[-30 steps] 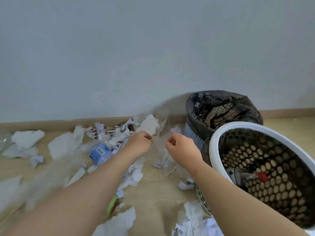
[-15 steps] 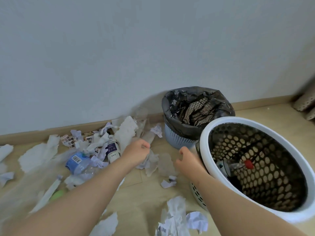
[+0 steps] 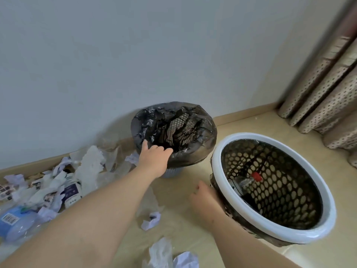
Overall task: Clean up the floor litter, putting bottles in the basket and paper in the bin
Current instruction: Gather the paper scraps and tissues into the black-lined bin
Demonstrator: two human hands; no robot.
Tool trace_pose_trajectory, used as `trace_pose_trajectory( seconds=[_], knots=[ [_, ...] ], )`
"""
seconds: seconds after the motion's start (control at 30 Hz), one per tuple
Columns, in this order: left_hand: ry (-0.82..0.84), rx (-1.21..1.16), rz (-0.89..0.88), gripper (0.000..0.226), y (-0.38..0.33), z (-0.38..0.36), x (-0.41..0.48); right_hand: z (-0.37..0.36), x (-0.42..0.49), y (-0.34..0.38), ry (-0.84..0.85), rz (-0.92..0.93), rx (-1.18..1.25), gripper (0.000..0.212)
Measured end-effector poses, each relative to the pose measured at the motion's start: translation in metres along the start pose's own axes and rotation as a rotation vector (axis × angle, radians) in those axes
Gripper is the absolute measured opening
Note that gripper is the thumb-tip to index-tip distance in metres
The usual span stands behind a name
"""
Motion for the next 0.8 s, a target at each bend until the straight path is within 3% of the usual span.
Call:
trace_pose_trajectory(
  seconds=[0.13, 0.2, 0.27, 0.43, 0.53, 0.63, 0.7, 0.8],
  knots=[
    [-0.063, 0.140, -0.095, 0.034, 0.006, 0.008, -0.028, 0.001, 0.007, 0.002, -0.042, -0.009, 0.107, 0.022],
    [-0.054, 0.158, -0.140, 0.036, 0.017, 0.006, -0.052, -0.001, 0.009, 0.008, -0.043, 0.049, 0.104, 0.012],
    [-0.027, 0.166, -0.148, 0.041, 0.032, 0.001, -0.077, -0.010, 0.008, 0.019, 0.033, 0.130, -0.046, 0.003],
    [0.004, 0.148, -0.111, 0.045, 0.072, -0.001, -0.118, -0.048, -0.014, 0.054, 0.369, 0.338, -0.490, 0.033],
    [-0.019, 0.009, -0.079, 0.045, 0.085, -0.001, -0.128, -0.064, -0.026, 0.071, 0.450, 0.389, -0.588, 0.025],
    [-0.278, -0.111, -0.155, 0.057, 0.095, 0.009, -0.147, -0.070, -0.039, 0.091, 0.424, 0.440, -0.605, 0.023],
    [-0.550, -0.154, -0.168, 0.046, 0.105, 0.010, -0.170, -0.083, -0.050, 0.095, 0.465, 0.454, -0.654, 0.015],
    [-0.750, -0.225, -0.038, 0.028, 0.116, -0.001, -0.199, -0.107, -0.064, 0.095, 0.527, 0.456, -0.749, 0.016]
  ],
)
Point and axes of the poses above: each hand's wrist, its own x-axis towards the middle knuckle, its own z-axis out of the back of the hand, y = z × x, the point moved 5 cm from there along x, towards the middle knuckle, and after that the axes turned 4 degrees about -y, right-handed, at the moved point
